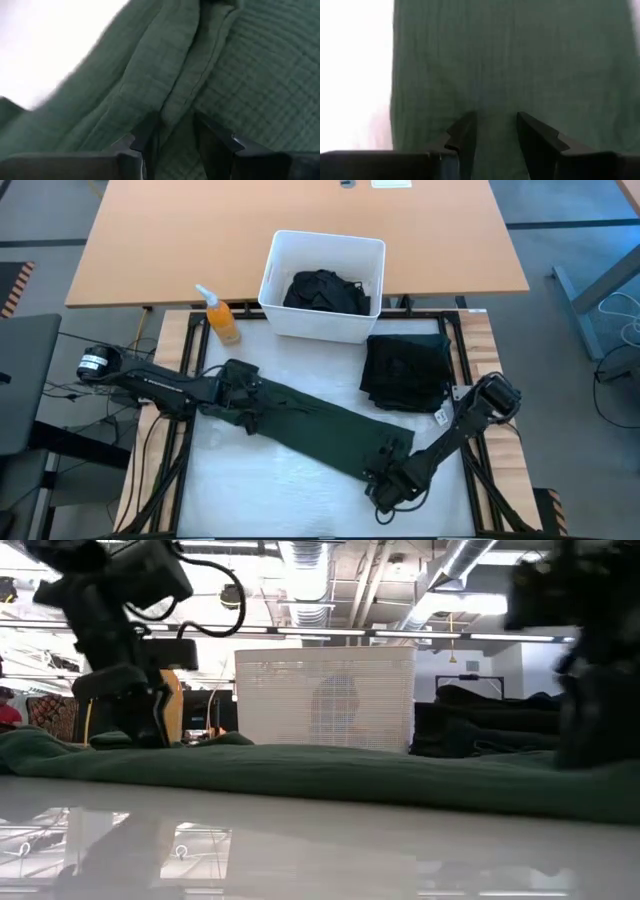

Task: Fold laundry
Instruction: Fold the green polo shirt

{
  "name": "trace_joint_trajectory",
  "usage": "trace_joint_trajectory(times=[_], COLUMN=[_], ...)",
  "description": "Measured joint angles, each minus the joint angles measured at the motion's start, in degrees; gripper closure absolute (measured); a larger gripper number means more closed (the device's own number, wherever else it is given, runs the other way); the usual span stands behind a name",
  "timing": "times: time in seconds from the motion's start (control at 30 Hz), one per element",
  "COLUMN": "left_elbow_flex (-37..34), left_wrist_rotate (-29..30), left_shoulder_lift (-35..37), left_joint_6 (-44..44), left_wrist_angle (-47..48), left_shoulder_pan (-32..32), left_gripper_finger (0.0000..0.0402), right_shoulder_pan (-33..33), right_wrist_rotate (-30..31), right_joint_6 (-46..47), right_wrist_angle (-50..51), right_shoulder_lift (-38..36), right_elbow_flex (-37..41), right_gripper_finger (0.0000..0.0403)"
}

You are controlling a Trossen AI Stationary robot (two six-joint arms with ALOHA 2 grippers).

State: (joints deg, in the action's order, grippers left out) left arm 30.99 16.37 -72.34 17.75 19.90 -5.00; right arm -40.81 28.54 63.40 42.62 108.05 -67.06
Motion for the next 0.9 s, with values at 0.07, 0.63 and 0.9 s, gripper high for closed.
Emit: trace_joint_trajectory(times=[0.07,0.63,0.9], left_elbow_flex=[-2.5,-2.9,0.3], left_wrist_rotate=[-2.4,1.0,3.8], left_shoulder_lift=[0.0,0.0,0.0], left_joint_6=[2.9,8.4,-0.3], left_wrist_angle=[-5.1,-16.6,-16.6], left_shoulder_pan=[-0.8,-16.4,-16.5], left_gripper_finger=[0.0290,0.0290,0.0290], right_shoulder_pan=[-1.5,-13.4,-15.5], right_wrist_rotate=[-3.1,-5.3,-10.0], right_joint_6=[2.0,48.7,65.4], right_wrist_angle=[0.0,9.0,11.0], right_shoulder_lift=[0.0,-13.5,-10.8], right_elbow_flex=[0.9,1.0,2.5], right_gripper_finger=[0.0237,0.0237,0.0206])
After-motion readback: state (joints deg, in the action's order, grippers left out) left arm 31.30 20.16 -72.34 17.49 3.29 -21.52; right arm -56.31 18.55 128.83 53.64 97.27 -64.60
